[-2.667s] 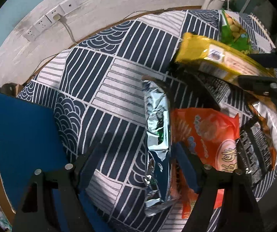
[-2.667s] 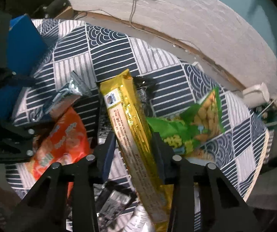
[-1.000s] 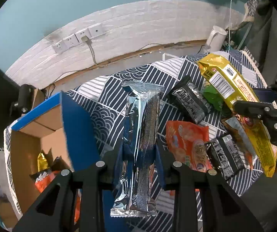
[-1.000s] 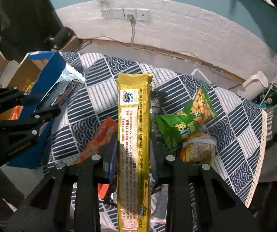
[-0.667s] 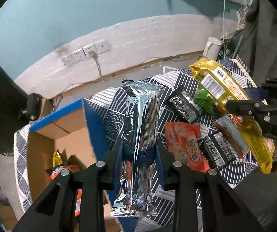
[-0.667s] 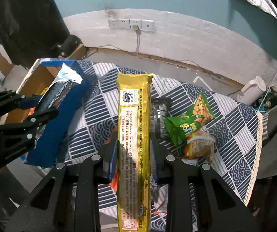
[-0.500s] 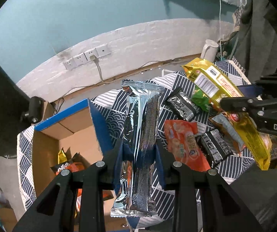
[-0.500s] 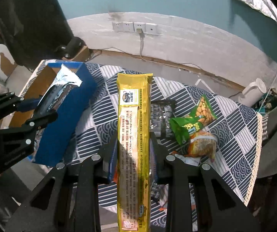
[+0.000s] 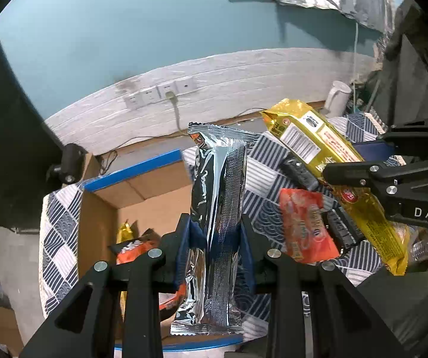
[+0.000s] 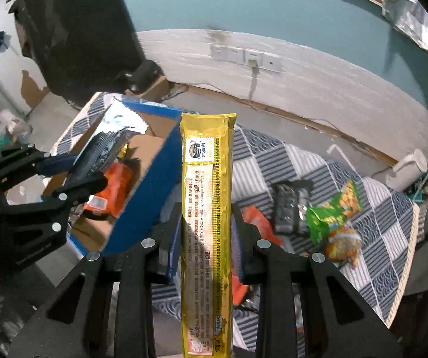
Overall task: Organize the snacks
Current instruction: 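Lift both bars and carry them over the cardboard box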
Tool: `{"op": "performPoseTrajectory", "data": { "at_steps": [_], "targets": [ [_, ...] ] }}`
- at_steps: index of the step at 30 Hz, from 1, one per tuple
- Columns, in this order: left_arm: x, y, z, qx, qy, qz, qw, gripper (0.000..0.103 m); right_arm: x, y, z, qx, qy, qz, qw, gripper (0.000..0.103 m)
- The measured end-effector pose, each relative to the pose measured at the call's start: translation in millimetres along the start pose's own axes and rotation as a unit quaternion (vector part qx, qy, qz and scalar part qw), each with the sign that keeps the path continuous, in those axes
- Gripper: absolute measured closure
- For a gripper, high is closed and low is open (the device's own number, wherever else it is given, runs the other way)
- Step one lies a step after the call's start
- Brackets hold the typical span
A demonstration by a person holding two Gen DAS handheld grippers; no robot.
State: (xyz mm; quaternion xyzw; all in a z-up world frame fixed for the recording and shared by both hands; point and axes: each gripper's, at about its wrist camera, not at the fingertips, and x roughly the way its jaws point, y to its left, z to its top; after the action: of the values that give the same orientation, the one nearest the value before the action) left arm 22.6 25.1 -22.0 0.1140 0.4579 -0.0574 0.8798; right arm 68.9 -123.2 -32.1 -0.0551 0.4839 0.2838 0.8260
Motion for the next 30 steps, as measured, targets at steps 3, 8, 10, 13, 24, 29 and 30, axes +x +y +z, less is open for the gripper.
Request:
{"op": "performPoseTrajectory", "data": {
  "at_steps": [3, 8, 10, 13, 24, 29, 30],
  "targets": [
    [0.9, 17.2, -5.8, -0.012, 0.002, 0.004, 0.9999, 0.072, 8.7, 13.2, 8.7, -0.006, 0.003, 0.006, 1.0, 0.076],
    [5.4, 46.4, -15.9, -0.039, 0.011, 0.014, 0.9991, 0.072, 23.3, 36.9, 23.5, -0.02, 0.012, 0.018, 1.0, 0.076],
    [7.0, 58.6, -20.5, -0.051, 0.014, 0.017, 0.9985, 0.072, 29.8, 46.9, 30.5, -0.026, 0.015, 0.023, 0.999, 0.076],
    [9.7, 77.1, -28.3, -0.068, 0.019, 0.023, 0.9972, 0.072, 40.9, 62.3, 39.9, -0.033, 0.023, 0.03, 0.999, 0.076],
    [30.7, 126.6, -56.5, -0.109, 0.046, 0.046, 0.9919, 0.072, 85.2, 109.5, 61.2, -0.053, 0.058, 0.048, 0.996, 0.076],
    [41.1, 141.3, -65.3, -0.123, 0.061, 0.049, 0.9894, 0.072, 106.1, 129.7, 71.6, -0.057, 0.072, 0.05, 0.995, 0.076],
    [42.8, 143.6, -66.4, -0.124, 0.061, 0.049, 0.9891, 0.072, 108.9, 131.2, 72.8, -0.057, 0.074, 0.049, 0.994, 0.076]
  ]
}}
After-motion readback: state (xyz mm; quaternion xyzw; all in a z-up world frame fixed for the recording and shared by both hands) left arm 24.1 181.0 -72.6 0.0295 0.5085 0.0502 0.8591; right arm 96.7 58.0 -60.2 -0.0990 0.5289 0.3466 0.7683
